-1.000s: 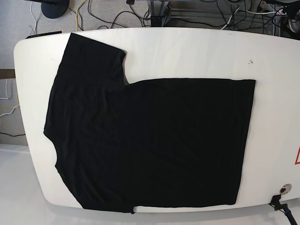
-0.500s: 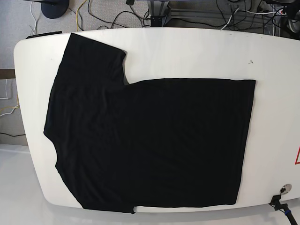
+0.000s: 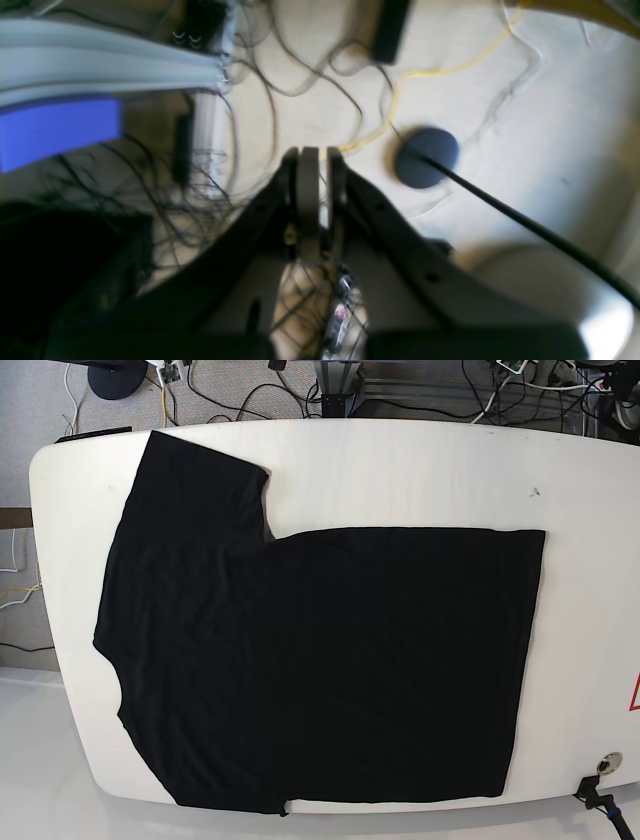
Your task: Fold the T-shirt properly
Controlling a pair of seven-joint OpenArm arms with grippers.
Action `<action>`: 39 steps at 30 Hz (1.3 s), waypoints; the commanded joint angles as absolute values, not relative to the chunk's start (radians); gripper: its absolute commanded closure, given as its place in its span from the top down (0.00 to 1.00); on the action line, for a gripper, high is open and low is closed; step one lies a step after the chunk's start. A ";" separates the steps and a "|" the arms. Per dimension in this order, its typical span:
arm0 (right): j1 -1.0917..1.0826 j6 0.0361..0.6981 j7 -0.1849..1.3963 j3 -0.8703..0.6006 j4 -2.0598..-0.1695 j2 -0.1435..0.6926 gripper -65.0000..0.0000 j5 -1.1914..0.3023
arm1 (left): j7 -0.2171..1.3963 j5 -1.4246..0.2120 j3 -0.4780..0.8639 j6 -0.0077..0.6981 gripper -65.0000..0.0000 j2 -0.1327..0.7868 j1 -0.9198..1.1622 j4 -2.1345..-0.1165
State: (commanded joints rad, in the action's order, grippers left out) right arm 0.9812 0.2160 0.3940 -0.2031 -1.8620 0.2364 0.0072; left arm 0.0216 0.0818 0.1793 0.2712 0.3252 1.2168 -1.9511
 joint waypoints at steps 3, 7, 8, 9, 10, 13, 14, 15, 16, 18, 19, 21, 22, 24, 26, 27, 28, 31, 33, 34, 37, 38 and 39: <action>0.929 0.217 0.453 -0.208 -1.902 0.241 0.05 0.007 | 0.029 0.076 0.200 0.367 0.02 0.320 1.177 -1.989; 0.827 0.221 0.533 -0.212 -1.925 0.241 0.06 0.010 | 0.025 0.074 0.247 0.489 0.02 0.316 1.077 -2.000; 0.802 0.219 0.553 -0.212 -1.928 0.240 0.07 0.015 | 0.026 0.074 0.258 0.510 0.02 0.314 1.050 -2.000; 0.775 0.217 0.572 -0.211 -1.929 0.242 0.09 0.017 | 0.022 0.073 0.272 0.523 0.02 0.315 1.022 -1.995; 0.755 0.218 0.580 -0.210 -1.925 0.241 0.11 0.018 | 0.029 0.071 0.276 0.533 0.03 0.314 0.994 -1.993; 0.719 0.216 0.580 -0.216 -1.927 0.239 0.20 -0.008 | 0.046 0.045 0.298 0.572 0.04 0.319 0.930 -1.988; 0.712 0.222 0.583 -0.217 -1.932 0.238 0.23 -0.024 | 0.062 0.028 0.302 0.591 0.05 0.320 0.911 -1.987; 0.705 0.224 0.584 -0.221 -1.934 0.238 0.25 -0.032 | 0.083 0.012 0.308 0.609 0.07 0.322 0.890 -1.985; 0.701 0.235 0.592 -0.226 -1.941 0.239 0.25 -0.058 | 0.102 -0.011 0.318 0.622 0.09 0.324 0.870 -1.980; 0.726 0.241 0.661 -0.214 -1.915 0.236 0.21 -0.014 | 0.060 0.026 0.313 0.598 0.05 0.316 0.914 -1.994; 0.721 0.242 0.660 -0.215 -1.912 0.237 0.21 -0.016 | 0.067 0.028 0.311 0.593 0.06 0.318 0.910 -1.994; 0.710 0.243 0.655 -0.216 -1.906 0.238 0.21 -0.020 | 0.065 0.027 0.310 0.578 0.15 0.325 0.906 -1.991; 0.706 0.244 0.654 -0.216 -1.911 0.238 0.21 -0.016 | 0.060 0.024 0.312 0.569 0.22 0.330 0.901 -1.988; 0.720 0.243 0.687 -0.236 -1.917 0.213 0.22 -0.019 | 0.111 0.064 0.305 0.602 0.06 0.312 0.883 -1.943; 0.725 0.246 0.687 -0.265 -1.936 0.200 0.22 -0.024 | 0.111 0.064 0.306 0.602 0.06 0.312 0.871 -1.936; 0.725 0.248 0.687 -0.271 -1.942 0.185 0.22 -0.019 | 0.111 0.064 0.314 0.602 0.06 0.312 0.871 -1.934; 0.723 0.248 0.687 -0.272 -1.942 0.185 0.22 -0.018 | 0.111 0.064 0.329 0.604 0.06 0.312 0.871 -1.934; 0.725 0.248 0.687 -0.272 -1.942 0.189 0.22 -0.018 | 0.111 0.064 0.346 0.605 0.06 0.312 0.860 -1.934; 0.727 0.248 0.687 -0.272 -1.942 0.188 0.22 -0.018 | 0.111 0.064 0.348 0.605 0.06 0.312 0.857 -1.934; 0.727 0.248 0.687 -0.272 -1.942 0.186 0.22 -0.018 | 0.111 0.064 0.354 0.605 0.06 0.312 0.857 -1.934; 0.748 0.248 0.687 -0.268 -1.945 0.185 0.22 -0.022 | 0.111 0.064 0.352 0.605 0.06 0.312 0.857 -1.934; 0.753 0.248 0.687 -0.268 -1.946 0.185 0.22 -0.022 | 0.111 0.064 0.349 0.605 0.06 0.312 0.857 -1.934; 0.760 0.248 0.687 -0.266 -1.946 0.185 0.22 -0.024 | 0.111 0.064 0.349 0.605 0.06 0.312 0.857 -1.934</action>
State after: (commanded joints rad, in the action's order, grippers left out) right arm 0.7603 0.2478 0.6866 -0.2662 -1.9463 0.1849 -0.0238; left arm 0.1112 0.0637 0.3491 0.6053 0.3122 0.8569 -1.9341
